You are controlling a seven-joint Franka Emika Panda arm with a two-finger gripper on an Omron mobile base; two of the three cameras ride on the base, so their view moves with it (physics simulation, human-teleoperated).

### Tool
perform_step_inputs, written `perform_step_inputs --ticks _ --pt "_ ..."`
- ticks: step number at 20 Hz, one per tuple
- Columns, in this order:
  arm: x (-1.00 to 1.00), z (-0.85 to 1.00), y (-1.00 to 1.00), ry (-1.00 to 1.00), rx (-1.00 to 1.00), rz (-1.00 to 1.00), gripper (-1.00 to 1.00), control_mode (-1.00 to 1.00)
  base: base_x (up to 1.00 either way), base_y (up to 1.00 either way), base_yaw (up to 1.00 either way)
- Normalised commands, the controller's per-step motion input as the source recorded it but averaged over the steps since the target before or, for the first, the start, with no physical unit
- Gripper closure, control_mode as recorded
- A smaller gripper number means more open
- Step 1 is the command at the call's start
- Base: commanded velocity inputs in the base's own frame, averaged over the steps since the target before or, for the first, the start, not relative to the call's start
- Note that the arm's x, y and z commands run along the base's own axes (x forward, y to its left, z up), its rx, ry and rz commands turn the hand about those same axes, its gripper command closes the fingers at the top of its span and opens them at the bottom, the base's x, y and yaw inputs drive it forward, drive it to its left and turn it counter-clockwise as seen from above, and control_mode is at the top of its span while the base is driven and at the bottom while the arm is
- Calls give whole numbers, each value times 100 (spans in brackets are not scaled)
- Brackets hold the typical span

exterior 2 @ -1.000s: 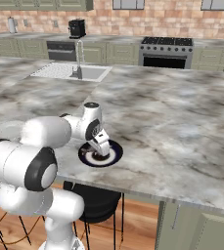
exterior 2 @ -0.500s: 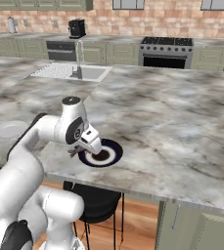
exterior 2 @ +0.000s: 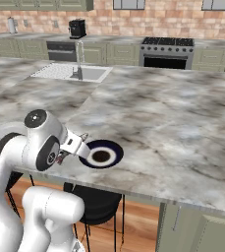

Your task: Transport the fish and mushroom to the fridge. Place the fish on the rack containing meat and place the mushroom on the rack containing the vegetable, ensuring meats and vegetables are on different racks.

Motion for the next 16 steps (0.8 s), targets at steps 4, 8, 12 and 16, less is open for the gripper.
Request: perform_step_inputs --ticks 4,8,12,16 --pt "-49 64 0 -8 0 5 100 -100 0 0 0" --pt "-38 38 1 -8 0 4 100 -100 0 0 0" --pt "-59 22 9 -17 0 3 100 -100 0 0 0" --pt "-49 34 8 -16 0 2 100 -100 0 0 0"
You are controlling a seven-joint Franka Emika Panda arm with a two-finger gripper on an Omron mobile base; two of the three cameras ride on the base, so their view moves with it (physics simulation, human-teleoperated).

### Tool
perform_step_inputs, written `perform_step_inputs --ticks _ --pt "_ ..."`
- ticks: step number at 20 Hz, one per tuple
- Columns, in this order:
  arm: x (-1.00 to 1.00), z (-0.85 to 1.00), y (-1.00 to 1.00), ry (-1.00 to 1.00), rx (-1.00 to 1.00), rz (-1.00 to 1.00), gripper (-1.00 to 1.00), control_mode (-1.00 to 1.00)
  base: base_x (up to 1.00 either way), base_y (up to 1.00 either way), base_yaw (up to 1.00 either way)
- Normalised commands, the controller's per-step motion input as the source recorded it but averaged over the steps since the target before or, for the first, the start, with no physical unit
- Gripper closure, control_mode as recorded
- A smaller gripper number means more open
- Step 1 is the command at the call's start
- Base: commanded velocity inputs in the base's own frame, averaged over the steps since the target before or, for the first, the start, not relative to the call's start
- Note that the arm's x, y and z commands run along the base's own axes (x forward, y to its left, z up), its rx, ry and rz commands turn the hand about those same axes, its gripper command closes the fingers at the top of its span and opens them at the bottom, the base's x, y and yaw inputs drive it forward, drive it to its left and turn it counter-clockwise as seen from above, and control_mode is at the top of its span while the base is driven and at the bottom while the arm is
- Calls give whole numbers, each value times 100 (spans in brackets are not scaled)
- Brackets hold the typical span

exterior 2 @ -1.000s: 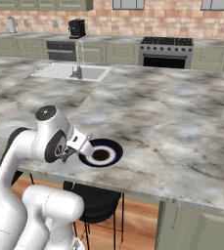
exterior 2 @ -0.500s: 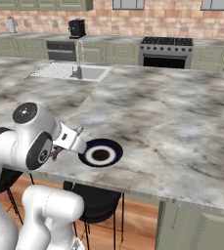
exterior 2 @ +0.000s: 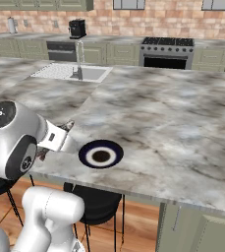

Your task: Transport the fish and mushroom to the fridge. Place the fish on the rack containing meat and place the mushroom on the rack containing the vegetable, ensuring meats and vegetables are on different racks.

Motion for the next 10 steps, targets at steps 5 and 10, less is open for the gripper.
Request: perform_step_inputs --ticks 5,10 --pt "-55 44 9 -12 0 1 100 -100 0 0 0" --pt "-58 42 5 -12 0 0 100 -100 0 0 0"
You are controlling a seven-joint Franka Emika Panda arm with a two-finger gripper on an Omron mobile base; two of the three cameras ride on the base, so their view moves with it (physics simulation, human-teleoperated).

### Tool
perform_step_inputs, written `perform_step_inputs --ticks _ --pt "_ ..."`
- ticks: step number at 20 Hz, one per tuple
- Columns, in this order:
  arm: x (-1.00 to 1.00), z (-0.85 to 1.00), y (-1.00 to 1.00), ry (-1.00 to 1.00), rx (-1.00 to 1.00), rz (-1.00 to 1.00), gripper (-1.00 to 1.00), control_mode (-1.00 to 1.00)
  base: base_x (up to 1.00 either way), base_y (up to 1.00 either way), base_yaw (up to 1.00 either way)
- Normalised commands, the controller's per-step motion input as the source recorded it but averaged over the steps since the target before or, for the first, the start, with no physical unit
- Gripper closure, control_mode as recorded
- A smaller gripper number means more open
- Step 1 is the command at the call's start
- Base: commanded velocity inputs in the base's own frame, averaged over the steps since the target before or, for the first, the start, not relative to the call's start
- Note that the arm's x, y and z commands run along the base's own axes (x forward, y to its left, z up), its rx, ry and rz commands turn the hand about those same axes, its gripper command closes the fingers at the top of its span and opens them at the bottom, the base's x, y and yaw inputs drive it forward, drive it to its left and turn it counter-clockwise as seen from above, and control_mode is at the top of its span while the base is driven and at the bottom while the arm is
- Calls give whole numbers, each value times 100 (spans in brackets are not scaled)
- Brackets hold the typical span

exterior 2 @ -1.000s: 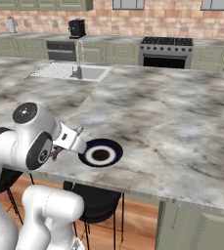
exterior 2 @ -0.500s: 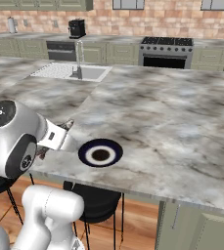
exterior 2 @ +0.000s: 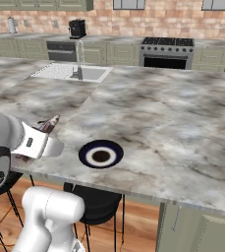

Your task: Transport the fish and mushroom to the fridge. Place the fish on the rack containing meat and place the mushroom on the rack containing the vegetable, ensuring meats and vegetables are on different racks.

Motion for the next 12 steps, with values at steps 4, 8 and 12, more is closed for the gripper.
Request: perform_step_inputs --ticks 4,8,12 --pt "-26 26 0 -6 0 0 100 100 -32 -2 0" --pt "0 0 0 0 0 0 100 100 -26 -56 0" --pt "0 0 0 0 0 0 100 100 -32 -100 0"
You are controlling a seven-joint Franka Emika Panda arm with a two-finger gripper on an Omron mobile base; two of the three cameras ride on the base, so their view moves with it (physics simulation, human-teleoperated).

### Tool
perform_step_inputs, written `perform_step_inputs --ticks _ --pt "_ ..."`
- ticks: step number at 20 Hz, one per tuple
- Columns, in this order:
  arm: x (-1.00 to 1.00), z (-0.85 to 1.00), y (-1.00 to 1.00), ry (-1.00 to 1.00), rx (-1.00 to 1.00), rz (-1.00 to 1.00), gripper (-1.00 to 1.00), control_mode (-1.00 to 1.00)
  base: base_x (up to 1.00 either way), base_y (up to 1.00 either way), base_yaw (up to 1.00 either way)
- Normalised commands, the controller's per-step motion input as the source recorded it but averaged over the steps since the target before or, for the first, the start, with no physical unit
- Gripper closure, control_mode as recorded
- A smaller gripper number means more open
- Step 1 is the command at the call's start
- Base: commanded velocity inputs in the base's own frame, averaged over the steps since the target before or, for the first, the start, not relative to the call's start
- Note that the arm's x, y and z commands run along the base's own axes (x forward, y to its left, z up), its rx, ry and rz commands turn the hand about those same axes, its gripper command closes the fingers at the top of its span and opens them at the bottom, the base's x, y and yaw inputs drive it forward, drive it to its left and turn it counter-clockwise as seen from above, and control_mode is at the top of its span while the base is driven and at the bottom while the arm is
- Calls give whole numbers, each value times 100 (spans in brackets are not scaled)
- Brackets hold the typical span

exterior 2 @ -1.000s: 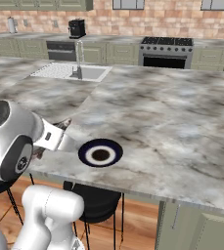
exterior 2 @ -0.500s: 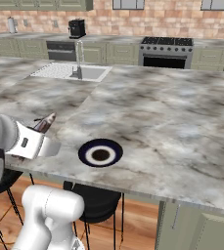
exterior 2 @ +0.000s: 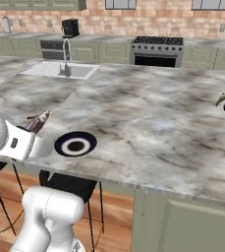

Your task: Transport the fish and mushroom to the fridge. Place the fish on the rack containing meat and place the mushroom on the rack containing the vegetable, ensuring meats and vegetables are on different racks.

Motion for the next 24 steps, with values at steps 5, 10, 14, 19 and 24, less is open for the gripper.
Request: perform_step_inputs --ticks 5,10,14,19,24 --pt "0 0 0 0 0 0 100 100 -43 -100 0" --pt "0 0 0 0 0 0 100 100 -54 -100 0" --pt "0 0 0 0 0 0 100 100 -39 -100 0" --pt "0 0 0 0 0 0 100 100 -17 -100 0" --pt "0 0 0 0 0 0 100 100 -4 -100 0"
